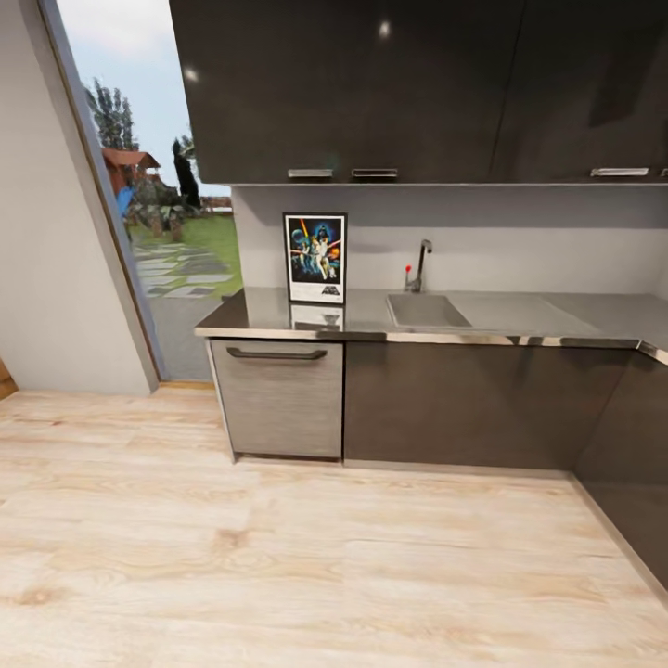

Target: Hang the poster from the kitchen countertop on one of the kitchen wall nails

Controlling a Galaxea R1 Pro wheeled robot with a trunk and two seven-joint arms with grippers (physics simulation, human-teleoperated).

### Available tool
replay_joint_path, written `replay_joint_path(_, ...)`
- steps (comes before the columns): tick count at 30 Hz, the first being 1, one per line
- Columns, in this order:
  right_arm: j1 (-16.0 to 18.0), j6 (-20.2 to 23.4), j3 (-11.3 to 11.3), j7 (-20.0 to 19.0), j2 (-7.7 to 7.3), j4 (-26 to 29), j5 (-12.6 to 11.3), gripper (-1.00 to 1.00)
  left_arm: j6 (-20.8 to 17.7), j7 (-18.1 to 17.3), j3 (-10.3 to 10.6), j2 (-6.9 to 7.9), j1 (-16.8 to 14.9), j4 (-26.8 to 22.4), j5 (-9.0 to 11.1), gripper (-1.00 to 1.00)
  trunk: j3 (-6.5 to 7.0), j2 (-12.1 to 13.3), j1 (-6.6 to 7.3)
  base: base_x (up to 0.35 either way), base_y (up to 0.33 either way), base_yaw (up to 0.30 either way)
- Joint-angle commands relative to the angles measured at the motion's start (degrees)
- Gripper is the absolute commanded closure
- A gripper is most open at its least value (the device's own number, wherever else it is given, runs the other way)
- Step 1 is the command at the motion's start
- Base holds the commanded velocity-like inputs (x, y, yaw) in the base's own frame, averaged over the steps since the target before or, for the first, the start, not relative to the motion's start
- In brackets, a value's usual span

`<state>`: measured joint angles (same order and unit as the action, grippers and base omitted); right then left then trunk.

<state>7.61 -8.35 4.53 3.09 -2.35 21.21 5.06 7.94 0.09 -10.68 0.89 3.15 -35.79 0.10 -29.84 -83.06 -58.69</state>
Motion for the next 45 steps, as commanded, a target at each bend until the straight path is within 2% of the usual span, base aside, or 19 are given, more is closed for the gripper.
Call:
replay_joint_path(1, 0.04, -0.08, 0.35, 0.33, -0.04, -0.02, 0.45, -1.00, 0.12, 0.01, -0.07, -0.01, 0.02, -0.06, 0.02, -1.00, -0.04, -0.02, -0.04, 0.333, -0.011, 0.000)
replay_joint_path(3, 0.04, -0.08, 0.51, 0.19, -0.04, 0.18, 0.60, -1.00, 0.25, -0.05, -0.59, 0.04, 0.02, -0.06, 0.06, -1.00, -0.04, -0.02, -0.04, 0.238, -0.006, 0.000)
replay_joint_path(4, 0.04, -0.09, 0.67, -0.08, 0.38, 2.17, 0.83, -1.00, 0.47, -0.24, -4.17, 0.10, 0.02, -0.07, 0.19, -1.00, -0.04, -0.02, -0.04, 0.050, -0.001, 0.000)
replay_joint_path(5, 0.04, -0.09, 0.72, -0.26, 0.42, 3.11, 0.86, -1.00, 0.49, -0.33, -5.24, 0.11, 0.02, -0.07, 0.29, -1.00, -0.04, -0.02, -0.04, 0.040, -0.001, 0.000)
replay_joint_path(6, 0.04, -0.03, 1.05, -1.78, 0.48, 7.26, 0.93, -1.00, 0.54, -1.50, -8.96, 0.12, 0.02, -0.03, 0.94, -1.00, -0.04, -0.02, -0.04, 0.020, -0.001, 0.000)
replay_joint_path(8, 0.04, 0.26, 3.23, -5.88, 0.50, 18.28, 0.99, -1.00, 0.47, -7.12, -13.90, 0.12, 0.02, 0.07, 1.67, -1.00, -0.04, -0.02, -0.04, 0.010, 0.000, 0.000)
replay_joint_path(13, 0.21, 2.21, 4.68, -7.79, 0.57, 31.43, 0.98, -1.00, 0.30, -11.30, -16.27, 0.35, 0.02, 0.11, 1.90, -1.00, -0.04, -0.02, -0.04, 0.003, 0.000, 0.000)
replay_joint_path(14, 0.82, 5.13, 5.09, -8.55, 0.57, 37.56, 0.87, -1.00, 0.26, -11.90, -17.33, 0.95, 0.02, 0.11, 1.96, -1.00, -0.04, -0.02, -0.04, 0.001, 0.000, 0.000)
replay_joint_path(16, 1.69, 8.45, 5.41, -9.73, 0.58, 43.06, 0.71, -1.00, 0.20, -12.30, -18.51, 1.63, 0.02, 0.11, 2.03, -1.00, -0.04, -0.02, -0.04, 0.000, 0.000, 0.000)
replay_joint_path(18, 5.82, 16.28, 5.77, -15.37, 0.94, 51.04, 0.47, -1.00, 0.17, -12.89, -20.54, 2.61, 0.02, 0.07, 2.87, -1.00, -0.04, -0.02, -0.04, 0.000, 0.000, 0.000)
replay_joint_path(20, 10.77, 21.97, 5.85, -21.06, 1.63, 53.73, 0.40, -1.00, 0.16, -13.62, -21.27, 2.96, 0.02, 0.11, 4.45, -1.00, -0.04, -0.02, -0.04, 0.000, 0.000, 0.000)
replay_joint_path(22, 14.02, 25.53, 5.77, -24.08, 1.92, 54.23, 0.28, -1.00, 0.19, -14.24, -21.62, 3.09, 0.02, 0.14, 5.39, -1.00, -0.04, -0.02, -0.04, 0.000, 0.000, 0.000)
replay_joint_path(23, 18.09, 29.74, 5.39, -26.76, 2.07, 52.89, -0.69, -1.00, 0.24, -15.15, -22.01, 3.21, 0.02, 0.14, 6.25, -1.00, -0.04, -0.02, -0.04, 0.000, 0.000, 0.000)
replay_joint_path(29, 25.65, 33.21, 3.28, -29.22, 1.15, 43.10, -6.40, -1.00, 0.29, -18.02, -22.43, 3.33, 0.02, 0.12, 6.97, -1.00, -0.04, -0.02, -0.04, 0.006, -0.005, 0.000)
replay_joint_path(31, 27.80, 33.69, 2.51, -31.74, 0.19, 39.64, -10.65, -1.00, 0.26, -19.22, -22.53, 3.38, 0.02, 0.12, 7.05, -1.00, -0.04, -0.02, -0.04, 0.120, -0.116, 0.000)
replay_joint_path(32, 28.24, 33.77, 2.41, -32.55, 0.04, 39.24, -11.32, -1.00, 0.24, -19.37, -22.55, 3.39, 0.02, 0.13, 7.06, -1.00, -0.04, -0.02, -0.04, 0.164, -0.164, 0.000)
replay_joint_path(34, 29.52, 33.96, 2.25, -33.91, -0.17, 38.79, -12.30, -1.00, 0.21, -19.58, -22.58, 3.40, 0.02, 0.16, 7.08, -1.00, -0.04, -0.02, -0.04, 0.186, -0.187, 0.000)
replay_joint_path(37, 35.59, 34.95, 2.06, -35.92, -0.50, 37.92, -13.60, -1.00, 0.17, -19.92, -22.61, 3.67, 0.02, 0.15, 7.10, -1.00, -0.04, -0.02, -0.04, 0.224, -0.220, 0.000)
replay_joint_path(45, 43.60, 41.65, 2.03, -40.64, -0.63, 36.53, -14.14, -1.00, 0.15, -20.02, -22.66, 4.15, 0.02, 0.19, 7.11, -1.00, -0.04, -0.02, -0.04, 0.259, -0.222, 0.000)
